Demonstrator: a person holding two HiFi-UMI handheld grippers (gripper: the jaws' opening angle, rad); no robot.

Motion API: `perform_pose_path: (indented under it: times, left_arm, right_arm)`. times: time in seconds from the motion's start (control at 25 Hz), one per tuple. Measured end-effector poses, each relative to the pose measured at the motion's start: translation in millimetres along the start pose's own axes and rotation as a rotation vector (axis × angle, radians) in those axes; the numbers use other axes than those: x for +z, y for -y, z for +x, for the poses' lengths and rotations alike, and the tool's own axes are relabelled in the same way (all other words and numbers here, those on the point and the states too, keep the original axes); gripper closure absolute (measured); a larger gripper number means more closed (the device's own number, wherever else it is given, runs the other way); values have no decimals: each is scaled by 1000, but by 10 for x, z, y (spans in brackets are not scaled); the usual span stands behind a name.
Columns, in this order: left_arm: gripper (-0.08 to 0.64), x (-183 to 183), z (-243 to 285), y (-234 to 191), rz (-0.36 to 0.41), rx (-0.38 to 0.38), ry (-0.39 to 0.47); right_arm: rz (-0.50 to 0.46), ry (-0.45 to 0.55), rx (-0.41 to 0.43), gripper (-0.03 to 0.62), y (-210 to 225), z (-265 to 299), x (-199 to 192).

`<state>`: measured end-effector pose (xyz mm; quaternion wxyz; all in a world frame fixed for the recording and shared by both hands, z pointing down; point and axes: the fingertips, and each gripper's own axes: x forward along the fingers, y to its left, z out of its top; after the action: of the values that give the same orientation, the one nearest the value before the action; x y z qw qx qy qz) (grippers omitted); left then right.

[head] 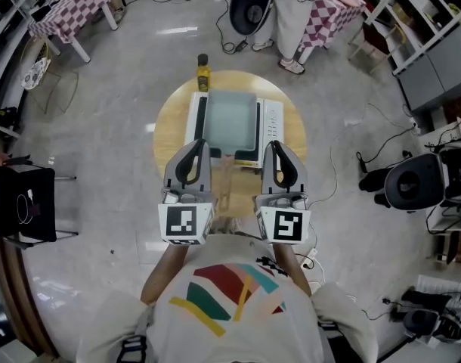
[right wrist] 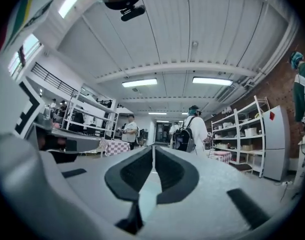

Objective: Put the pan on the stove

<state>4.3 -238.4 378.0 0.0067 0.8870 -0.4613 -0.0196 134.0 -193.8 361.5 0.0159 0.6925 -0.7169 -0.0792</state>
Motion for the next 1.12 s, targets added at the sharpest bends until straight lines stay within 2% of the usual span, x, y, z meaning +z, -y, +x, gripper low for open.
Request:
perform_pose_path:
  times: [0.12,0.28,0.44,0.6,0.76,0.92,1.12]
  left_arm:
    - [554,2,-39,79,7,-26,-49]
    - [554,53,1,86,40,-29,15]
    - [554,61,37,90,37,-31,0]
    - [554,99,33,75,41,-27,40]
    - [554,59,4,106,41,-34,5]
    - [554,59,-37,70,65,-37,38]
    - [554,2,-57,76,58,-36,33]
  right_arm:
    - [19,-39,30,589,-137,-2,-134]
    - [-1,-97,28,592,-180,8,-188]
    - [28,-80,24,592,-150,46,-188]
    - [38,-97,26,594,-156,12,-248]
    - [49,-106,30,592,-169,-19,-295]
    - [48,-118,37,593,-244,-42,-325]
    - [48,-149,47,594,-280,-80,-443]
